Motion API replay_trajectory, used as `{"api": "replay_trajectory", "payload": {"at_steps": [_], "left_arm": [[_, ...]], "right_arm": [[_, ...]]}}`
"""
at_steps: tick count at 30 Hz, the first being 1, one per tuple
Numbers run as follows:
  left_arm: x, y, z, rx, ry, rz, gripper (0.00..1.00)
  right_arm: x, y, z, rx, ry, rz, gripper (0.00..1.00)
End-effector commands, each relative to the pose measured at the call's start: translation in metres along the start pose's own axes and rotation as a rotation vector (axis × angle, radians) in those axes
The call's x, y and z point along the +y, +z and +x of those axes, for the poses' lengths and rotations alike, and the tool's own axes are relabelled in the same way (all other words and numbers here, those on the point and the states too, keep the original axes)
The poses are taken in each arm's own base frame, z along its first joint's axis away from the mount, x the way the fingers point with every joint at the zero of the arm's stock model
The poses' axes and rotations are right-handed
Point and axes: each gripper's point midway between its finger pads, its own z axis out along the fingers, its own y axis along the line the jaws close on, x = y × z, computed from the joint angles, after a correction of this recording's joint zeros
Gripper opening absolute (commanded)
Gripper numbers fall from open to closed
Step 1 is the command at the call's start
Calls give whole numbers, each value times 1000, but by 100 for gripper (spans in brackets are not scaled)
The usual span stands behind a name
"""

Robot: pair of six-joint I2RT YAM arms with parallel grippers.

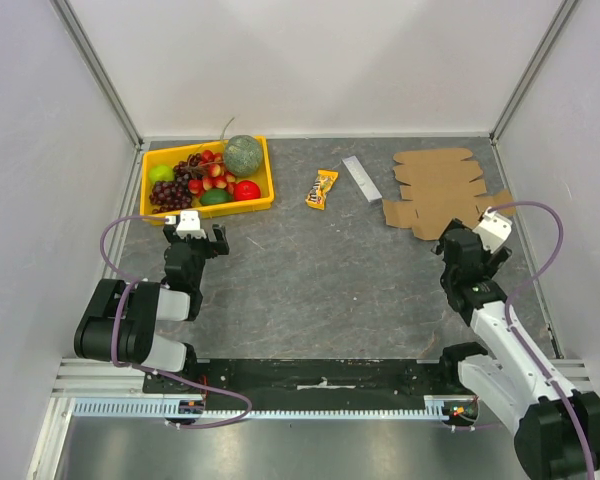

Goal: Fold the paper box

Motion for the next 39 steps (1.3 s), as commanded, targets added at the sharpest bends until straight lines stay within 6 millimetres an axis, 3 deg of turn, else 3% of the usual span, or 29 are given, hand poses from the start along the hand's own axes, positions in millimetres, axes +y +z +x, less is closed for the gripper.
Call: {"api": "replay_trajectory", "payload": {"at_steps": [1,11,24,39], "left_arm": [[2,5,-14,-47,39,-2,100],[2,5,-14,-45,39,-4,100],[2,5,-15,-48,39,-4,100],[2,5,-14,-47,39,-4,100]], "right_arm": [[21,-1,-8,67,49,-77,98],[31,10,0,144,111,-140,98],[52,23,40,309,145,-250,98],[53,20,50,314,130,-289,98]]}}
